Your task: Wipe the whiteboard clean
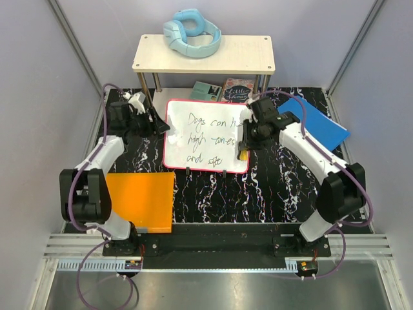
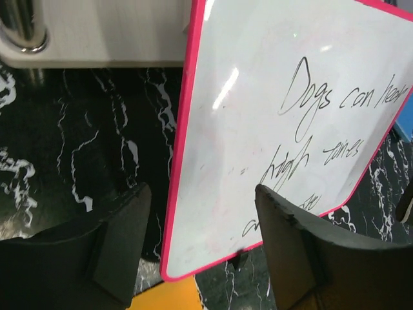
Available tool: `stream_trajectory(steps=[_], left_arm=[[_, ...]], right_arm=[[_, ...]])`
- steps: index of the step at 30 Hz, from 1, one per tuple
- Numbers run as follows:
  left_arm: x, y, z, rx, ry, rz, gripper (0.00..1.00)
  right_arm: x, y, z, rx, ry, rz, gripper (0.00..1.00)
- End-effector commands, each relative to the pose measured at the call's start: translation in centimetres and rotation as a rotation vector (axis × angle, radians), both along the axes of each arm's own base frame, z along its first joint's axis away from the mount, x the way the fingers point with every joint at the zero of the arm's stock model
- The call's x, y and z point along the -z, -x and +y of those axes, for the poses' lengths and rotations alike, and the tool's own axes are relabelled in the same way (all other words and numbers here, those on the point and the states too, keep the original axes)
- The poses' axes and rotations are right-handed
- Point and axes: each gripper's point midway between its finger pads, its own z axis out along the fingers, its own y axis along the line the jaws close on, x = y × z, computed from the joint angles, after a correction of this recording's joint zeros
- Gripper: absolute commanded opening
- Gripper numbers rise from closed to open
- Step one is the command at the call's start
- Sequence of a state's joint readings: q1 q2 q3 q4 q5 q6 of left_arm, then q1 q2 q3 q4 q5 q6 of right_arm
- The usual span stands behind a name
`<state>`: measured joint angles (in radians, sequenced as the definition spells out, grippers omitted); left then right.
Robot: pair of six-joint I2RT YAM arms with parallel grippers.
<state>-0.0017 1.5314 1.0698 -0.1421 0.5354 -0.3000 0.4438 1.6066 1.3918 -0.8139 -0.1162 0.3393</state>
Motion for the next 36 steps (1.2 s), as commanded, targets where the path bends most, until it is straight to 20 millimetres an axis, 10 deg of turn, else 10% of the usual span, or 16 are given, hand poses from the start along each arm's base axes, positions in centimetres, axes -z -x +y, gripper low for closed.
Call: stream_trajectory(steps=[1, 14, 36], left_arm=[[-3.2, -2.9, -1.2, 0.096, 0.103, -0.175, 0.71], [0.8, -3.9, -2.7, 0.189, 0.213, -0.132, 0.72], [2.9, -3.8, -3.3, 0.228, 0.246, -0.088, 0.01]], right_arm=[[-2.4, -4.8, 3.2, -0.07, -0.103, -0.146, 0.0], [-2.6, -10.1, 3.2, 0.015, -0.054, -0.298, 0.0], [0.9, -9.3, -1.3, 0.141, 0.146, -0.265, 0.0]])
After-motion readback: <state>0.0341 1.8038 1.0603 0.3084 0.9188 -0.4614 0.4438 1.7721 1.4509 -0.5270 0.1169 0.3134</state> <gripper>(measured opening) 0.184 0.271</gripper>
